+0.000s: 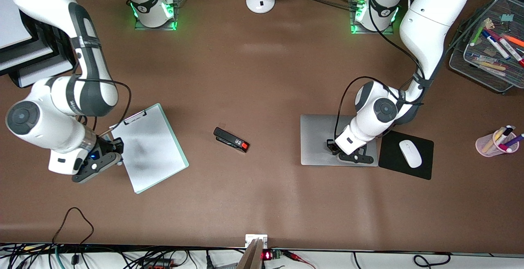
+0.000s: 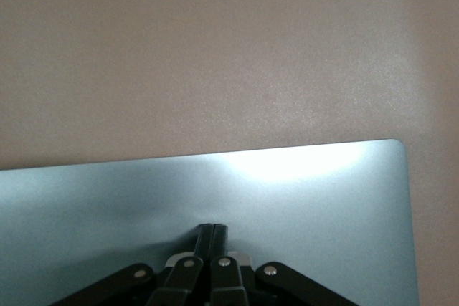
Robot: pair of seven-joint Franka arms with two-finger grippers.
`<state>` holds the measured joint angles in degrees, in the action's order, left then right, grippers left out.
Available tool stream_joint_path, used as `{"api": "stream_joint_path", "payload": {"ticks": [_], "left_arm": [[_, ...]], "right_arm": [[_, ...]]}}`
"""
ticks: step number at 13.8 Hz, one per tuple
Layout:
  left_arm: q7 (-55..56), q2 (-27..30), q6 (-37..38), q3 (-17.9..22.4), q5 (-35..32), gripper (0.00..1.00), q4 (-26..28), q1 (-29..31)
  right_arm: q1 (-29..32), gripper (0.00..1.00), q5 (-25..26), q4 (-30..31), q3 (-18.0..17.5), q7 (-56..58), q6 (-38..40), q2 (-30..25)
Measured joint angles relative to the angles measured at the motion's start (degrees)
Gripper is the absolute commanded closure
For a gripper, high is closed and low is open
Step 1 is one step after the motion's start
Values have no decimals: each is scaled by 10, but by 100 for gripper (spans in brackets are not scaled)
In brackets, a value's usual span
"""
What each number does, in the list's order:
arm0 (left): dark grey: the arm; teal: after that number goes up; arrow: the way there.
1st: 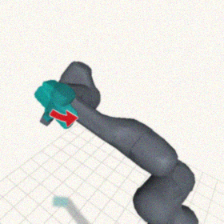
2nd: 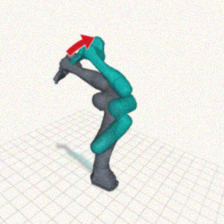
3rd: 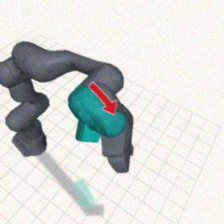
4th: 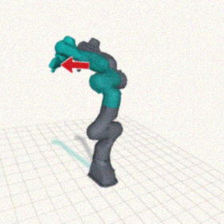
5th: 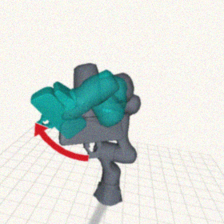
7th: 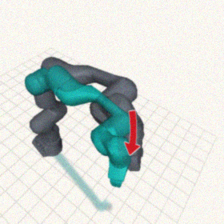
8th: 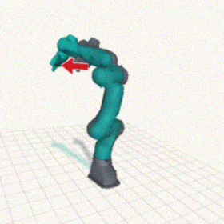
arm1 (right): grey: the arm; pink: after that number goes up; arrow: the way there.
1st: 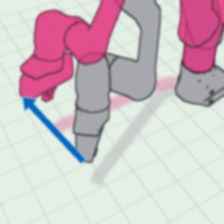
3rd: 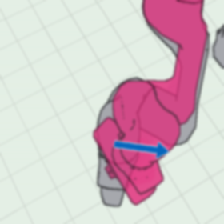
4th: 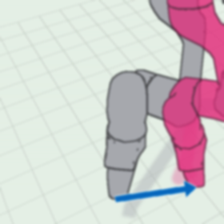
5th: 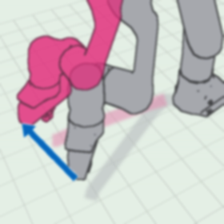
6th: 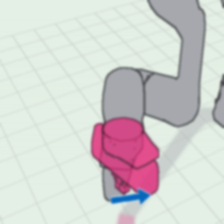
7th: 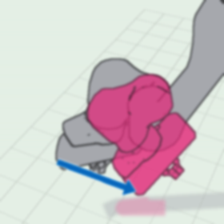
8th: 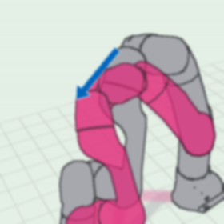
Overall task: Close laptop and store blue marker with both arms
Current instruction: 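Carry the marker toward the cup while the left gripper presses the lid shut, then lower the marker over the light blue cup while the left gripper withdraws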
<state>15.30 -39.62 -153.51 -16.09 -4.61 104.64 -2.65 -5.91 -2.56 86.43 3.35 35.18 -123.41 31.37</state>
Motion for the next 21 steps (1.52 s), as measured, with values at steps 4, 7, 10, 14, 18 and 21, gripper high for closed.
{"api": "stream_joint_path", "payload": {"ticks": [4, 7, 10, 14, 18, 21], "left_arm": [[-7, 8, 40, 4, -2, 100, -17, 7], [-29, 50, 156, 5, -3, 98, -45, 17], [-46, 117, 274, 4, -3, 78, -65, 23], [-55, 199, 399, 2, -3, 0, -74, 23], [-81, 243, 442, 2, -4, 0, -74, 25], [-90, 281, 492, 3, -4, 0, -75, 30]], "right_arm": [[4, 100, -17, -2, 0, 21, 3, -10], [5, 100, -75, -2, -1, 56, 3, -10], [7, 100, -89, -2, 0, 103, 5, -11], [16, 100, -105, -13, 0, 121, 44, -42], [46, 100, -160, -30, 5, 170, 130, -100], [91, 100, -218, -30, 6, 276, 145, -105]]}}
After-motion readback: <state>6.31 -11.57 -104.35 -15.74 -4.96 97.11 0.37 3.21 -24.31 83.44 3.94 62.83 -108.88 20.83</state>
